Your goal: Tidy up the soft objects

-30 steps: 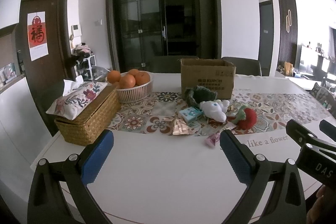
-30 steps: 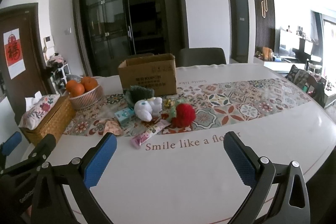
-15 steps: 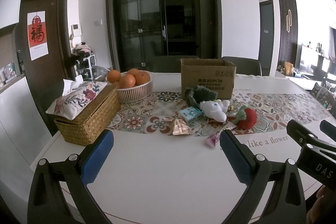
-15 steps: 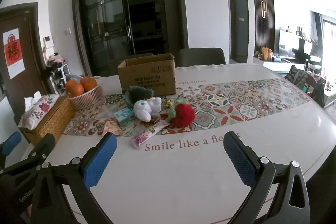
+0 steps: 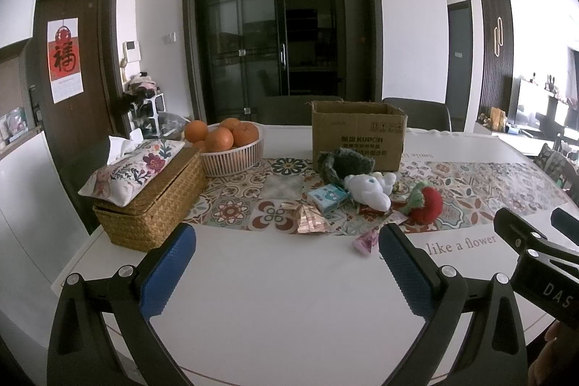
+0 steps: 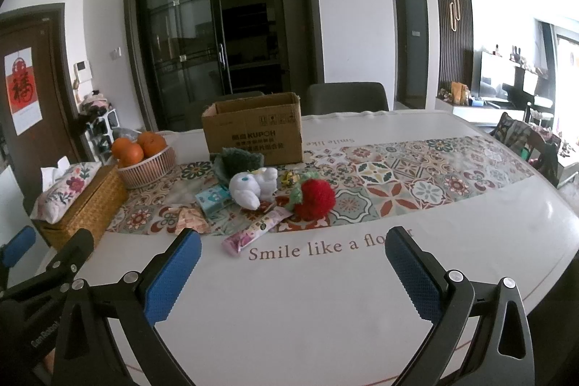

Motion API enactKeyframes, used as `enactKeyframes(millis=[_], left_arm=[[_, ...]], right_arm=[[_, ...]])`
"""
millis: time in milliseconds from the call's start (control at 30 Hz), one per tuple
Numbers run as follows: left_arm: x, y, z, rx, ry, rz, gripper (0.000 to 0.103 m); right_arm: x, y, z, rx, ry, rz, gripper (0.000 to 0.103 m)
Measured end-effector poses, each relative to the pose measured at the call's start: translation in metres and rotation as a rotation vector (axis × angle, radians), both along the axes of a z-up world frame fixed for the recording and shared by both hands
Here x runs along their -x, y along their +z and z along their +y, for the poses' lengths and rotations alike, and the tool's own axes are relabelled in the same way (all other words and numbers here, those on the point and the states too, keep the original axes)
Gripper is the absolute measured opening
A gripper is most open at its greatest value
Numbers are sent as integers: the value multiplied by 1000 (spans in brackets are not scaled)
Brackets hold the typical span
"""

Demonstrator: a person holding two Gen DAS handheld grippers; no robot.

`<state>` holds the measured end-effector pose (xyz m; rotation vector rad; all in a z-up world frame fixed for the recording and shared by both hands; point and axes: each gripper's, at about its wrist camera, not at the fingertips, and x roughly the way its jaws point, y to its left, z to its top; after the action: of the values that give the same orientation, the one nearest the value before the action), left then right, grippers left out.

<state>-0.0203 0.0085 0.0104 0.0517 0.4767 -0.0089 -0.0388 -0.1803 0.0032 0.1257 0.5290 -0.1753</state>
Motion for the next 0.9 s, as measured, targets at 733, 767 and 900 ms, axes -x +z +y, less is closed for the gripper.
enactKeyframes(millis=[733,767,900], left_arm=[[-1,-1,0,1,-1,1,103],[-1,-1,0,2,0,1,103],[-1,-1,0,3,-1,2,103]], right_arm=[[1,-1,0,-1,1,6,103],[0,-1,0,0,0,6,103],[0,-1,0,-1,0,7,103]])
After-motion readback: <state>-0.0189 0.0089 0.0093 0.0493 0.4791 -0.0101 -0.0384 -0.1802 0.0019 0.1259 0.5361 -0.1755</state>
